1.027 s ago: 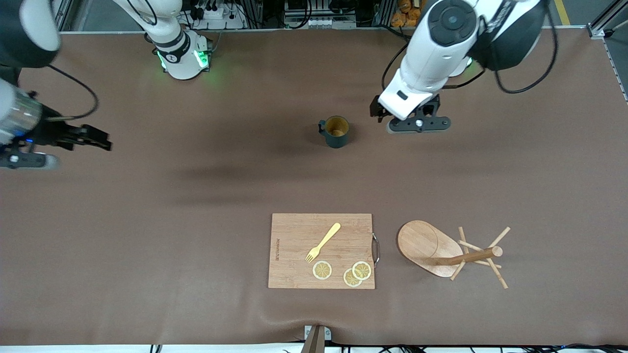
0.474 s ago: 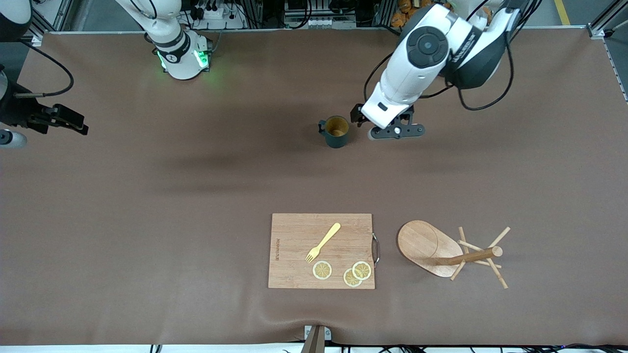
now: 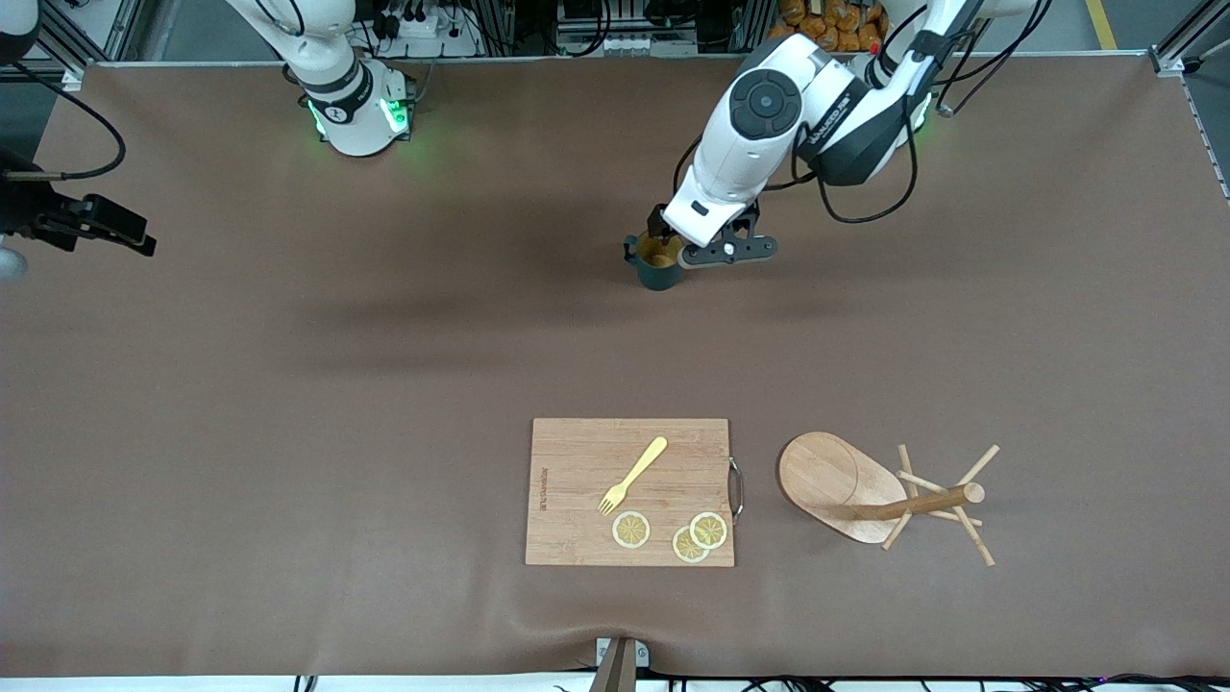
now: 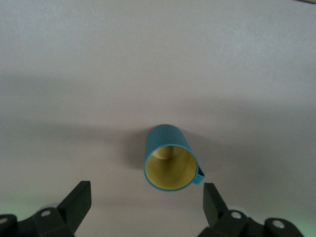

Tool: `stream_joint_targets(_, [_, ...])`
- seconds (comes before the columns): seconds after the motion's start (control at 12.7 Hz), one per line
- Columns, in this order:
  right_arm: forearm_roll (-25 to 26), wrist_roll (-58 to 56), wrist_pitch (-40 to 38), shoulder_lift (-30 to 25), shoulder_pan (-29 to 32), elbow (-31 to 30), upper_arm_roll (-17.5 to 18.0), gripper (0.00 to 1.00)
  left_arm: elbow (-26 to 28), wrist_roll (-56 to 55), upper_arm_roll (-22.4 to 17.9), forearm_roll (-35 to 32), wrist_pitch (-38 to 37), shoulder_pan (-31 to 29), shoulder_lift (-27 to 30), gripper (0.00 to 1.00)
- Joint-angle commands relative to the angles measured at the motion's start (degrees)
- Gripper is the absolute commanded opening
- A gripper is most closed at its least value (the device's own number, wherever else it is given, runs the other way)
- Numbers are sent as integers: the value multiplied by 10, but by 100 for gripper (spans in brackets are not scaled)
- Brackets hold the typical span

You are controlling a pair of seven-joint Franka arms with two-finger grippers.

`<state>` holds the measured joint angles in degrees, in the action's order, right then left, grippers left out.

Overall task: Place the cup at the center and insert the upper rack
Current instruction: 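Lower the left gripper and grasp the teal mug handle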

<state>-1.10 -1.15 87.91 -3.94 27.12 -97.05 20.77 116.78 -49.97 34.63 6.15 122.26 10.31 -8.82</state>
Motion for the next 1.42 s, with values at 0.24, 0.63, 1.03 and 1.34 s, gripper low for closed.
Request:
stream_joint_targets(0.24, [-9,2,-15,-7,15,3,9,100,-3,-97,0,-1,7,26,-9,92])
stream_joint_targets(0.63, [-5,27,-15,-11,14,3,9,100,-55,-350,0,-66,7,94,-66,83])
stream_joint_targets(1.03, [-5,27,-15,-15,10,5,11,100,-174,-626,-5,-239,-4,209,-194,75])
stream_joint_targets(1.34, [-4,28,-16,-16,9,5,13,100,-298,-749,-25,-348,-99,293,-307,67])
